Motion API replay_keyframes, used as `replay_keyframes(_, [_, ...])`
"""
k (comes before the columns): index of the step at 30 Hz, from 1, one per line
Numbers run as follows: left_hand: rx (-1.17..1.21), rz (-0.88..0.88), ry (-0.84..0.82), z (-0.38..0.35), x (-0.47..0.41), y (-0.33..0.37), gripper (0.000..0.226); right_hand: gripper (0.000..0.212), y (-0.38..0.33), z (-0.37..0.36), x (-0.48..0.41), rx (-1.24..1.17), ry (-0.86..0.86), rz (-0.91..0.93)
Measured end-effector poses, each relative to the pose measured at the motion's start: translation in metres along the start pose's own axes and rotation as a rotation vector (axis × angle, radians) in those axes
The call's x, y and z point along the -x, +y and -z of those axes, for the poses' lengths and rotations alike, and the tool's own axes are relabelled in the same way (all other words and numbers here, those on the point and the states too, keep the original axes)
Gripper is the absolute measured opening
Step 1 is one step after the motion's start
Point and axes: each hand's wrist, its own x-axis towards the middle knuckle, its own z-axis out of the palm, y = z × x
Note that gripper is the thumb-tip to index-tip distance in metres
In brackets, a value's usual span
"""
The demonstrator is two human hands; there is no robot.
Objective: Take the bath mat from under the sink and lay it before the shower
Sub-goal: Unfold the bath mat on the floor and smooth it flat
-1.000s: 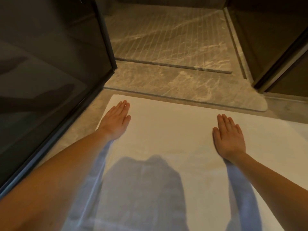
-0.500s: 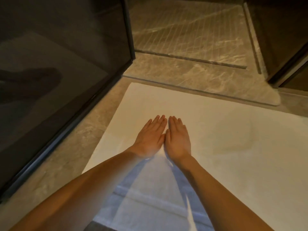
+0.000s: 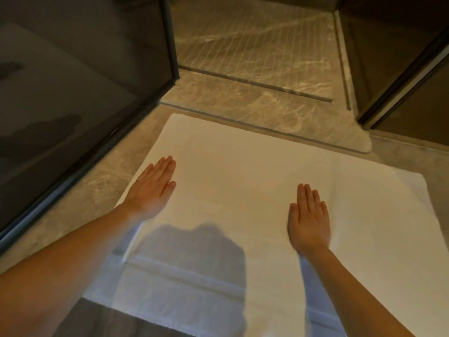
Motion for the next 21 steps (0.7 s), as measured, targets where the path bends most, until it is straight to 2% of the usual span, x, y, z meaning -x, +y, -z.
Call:
replay_keyframes(3, [-0.074, 0.024, -0.065, 0.018, -0.005, 0.012, 0.059, 0.056, -0.007, 0.011, -0.001, 0.013, -0.030, -0.040])
replay_keyframes(5, [-0.036, -0.031, 0.016, 0.031, 0.003, 0.027, 0.059, 0.056, -0.030, 0.017, 0.006, -0.031, 0.009, -0.043])
replay_keyframes(8, [0.028, -0.179, 0.092, 0.025, 0.047, 0.057, 0.060, 0.055, -0.089, 0.011, 0.039, -0.121, 0.057, 0.146])
replay_keyframes(10, [0.015, -0.225, 0.045, 0.011, 0.072, 0.074, 0.058, 0.055, -0.134, -0.002, 0.064, -0.168, 0.014, 0.258])
replay_keyframes(13, [-0.022, -0.210, -0.024, -0.003, 0.075, 0.084, 0.057, 0.055, -0.180, -0.024, 0.077, -0.134, -0.052, 0.327])
replay_keyframes(17, [0.016, -0.211, -0.040, -0.009, 0.074, 0.082, 0.057, 0.056, -0.180, -0.035, 0.075, -0.099, -0.085, 0.332])
replay_keyframes(21, [0.058, -0.155, -0.007, -0.012, 0.090, 0.056, 0.057, 0.059, -0.134, -0.035, 0.079, -0.069, -0.059, 0.269])
